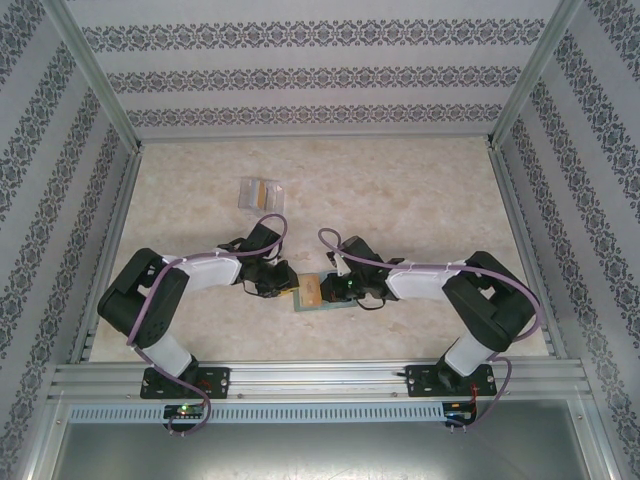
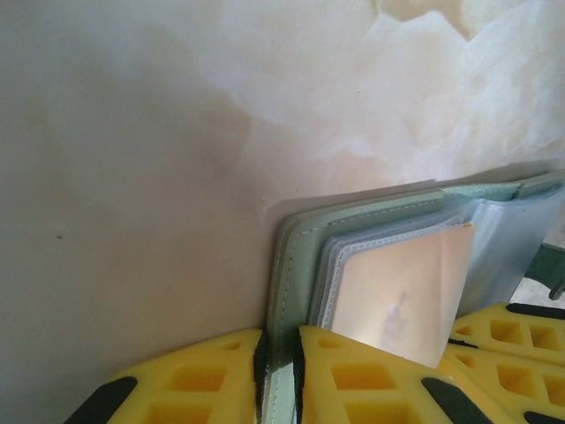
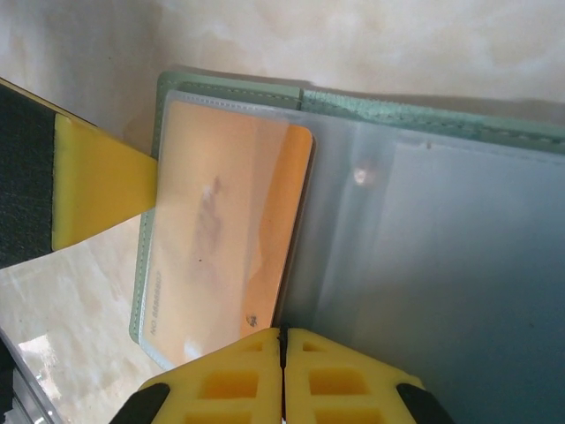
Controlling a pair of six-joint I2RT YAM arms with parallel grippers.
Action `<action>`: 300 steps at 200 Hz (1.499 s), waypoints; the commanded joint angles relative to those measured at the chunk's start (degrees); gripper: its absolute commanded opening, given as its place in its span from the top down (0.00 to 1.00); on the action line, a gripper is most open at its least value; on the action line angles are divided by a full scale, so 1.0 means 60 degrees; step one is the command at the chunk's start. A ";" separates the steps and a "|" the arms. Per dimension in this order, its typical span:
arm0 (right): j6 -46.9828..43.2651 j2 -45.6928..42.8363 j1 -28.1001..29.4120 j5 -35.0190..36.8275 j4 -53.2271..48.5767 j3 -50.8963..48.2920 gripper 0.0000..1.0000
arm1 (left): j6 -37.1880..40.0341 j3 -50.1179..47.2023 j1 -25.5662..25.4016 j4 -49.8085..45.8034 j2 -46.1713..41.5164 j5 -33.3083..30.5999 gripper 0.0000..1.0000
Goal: Put the credit cards into the card holder
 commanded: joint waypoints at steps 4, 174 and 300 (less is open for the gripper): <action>-0.0239 0.0312 0.0166 -0.0188 -0.0064 0.0376 0.93 | 0.0026 0.0111 -0.0278 0.1209 0.0601 0.0773 0.81; -0.1991 -0.3170 -0.0157 0.2352 -0.4387 0.2138 0.60 | 0.3050 0.2220 0.0065 -0.2600 -0.3500 -0.5028 0.54; -0.3839 -0.1801 -0.1283 -0.0343 -0.6679 0.2284 0.02 | 0.3517 0.2565 0.0600 -0.2815 -0.2201 -0.6129 0.38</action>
